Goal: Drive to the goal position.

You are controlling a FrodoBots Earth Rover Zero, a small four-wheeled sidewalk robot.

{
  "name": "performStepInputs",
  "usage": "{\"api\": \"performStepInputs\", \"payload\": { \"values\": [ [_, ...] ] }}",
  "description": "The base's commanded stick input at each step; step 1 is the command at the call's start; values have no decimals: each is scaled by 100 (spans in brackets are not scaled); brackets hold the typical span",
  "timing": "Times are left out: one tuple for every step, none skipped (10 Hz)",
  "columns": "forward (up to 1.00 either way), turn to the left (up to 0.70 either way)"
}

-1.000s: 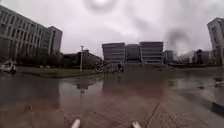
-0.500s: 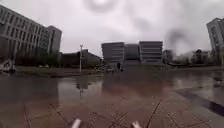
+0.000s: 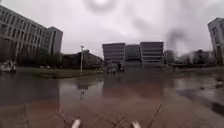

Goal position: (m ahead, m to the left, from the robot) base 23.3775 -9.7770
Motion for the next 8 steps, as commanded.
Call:
{"api": "performStepInputs", "payload": {
  "values": [
    [70, 0],
    [70, 0],
    [70, 0],
    [70, 0],
    [70, -3],
    [70, -14],
    [70, -29],
    [70, -33]
  ]
}}
